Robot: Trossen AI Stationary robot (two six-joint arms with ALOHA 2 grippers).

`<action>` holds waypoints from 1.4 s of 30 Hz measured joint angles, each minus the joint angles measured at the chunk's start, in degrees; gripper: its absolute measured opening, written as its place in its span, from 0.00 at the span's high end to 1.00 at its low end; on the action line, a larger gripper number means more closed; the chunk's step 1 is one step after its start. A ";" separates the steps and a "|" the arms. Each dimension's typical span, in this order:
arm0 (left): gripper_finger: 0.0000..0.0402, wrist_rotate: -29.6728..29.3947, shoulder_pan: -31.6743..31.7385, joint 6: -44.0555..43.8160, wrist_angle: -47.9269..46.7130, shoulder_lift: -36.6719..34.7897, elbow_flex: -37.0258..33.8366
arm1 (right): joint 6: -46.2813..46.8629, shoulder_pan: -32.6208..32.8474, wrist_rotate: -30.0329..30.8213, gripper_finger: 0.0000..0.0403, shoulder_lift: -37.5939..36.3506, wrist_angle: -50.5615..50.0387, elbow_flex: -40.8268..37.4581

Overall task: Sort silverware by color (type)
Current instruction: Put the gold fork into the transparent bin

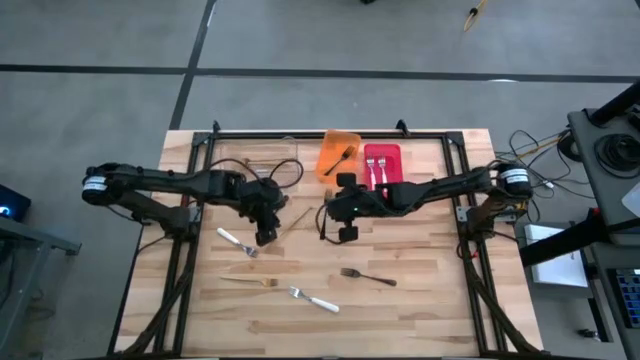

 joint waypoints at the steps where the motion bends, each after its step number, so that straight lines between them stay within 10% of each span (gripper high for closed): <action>1: 0.88 -0.21 -0.46 -0.77 0.20 0.00 -0.10 | -0.50 0.00 0.02 0.88 -1.14 0.69 -0.53; 20: 0.88 -2.32 -3.10 -16.46 3.36 13.56 -0.33 | -6.99 0.00 -0.44 0.88 -24.71 19.31 -20.31; 42: 0.82 -6.83 -3.05 -12.56 3.20 22.23 0.67 | -6.86 0.00 -0.42 0.88 -25.73 20.76 -20.57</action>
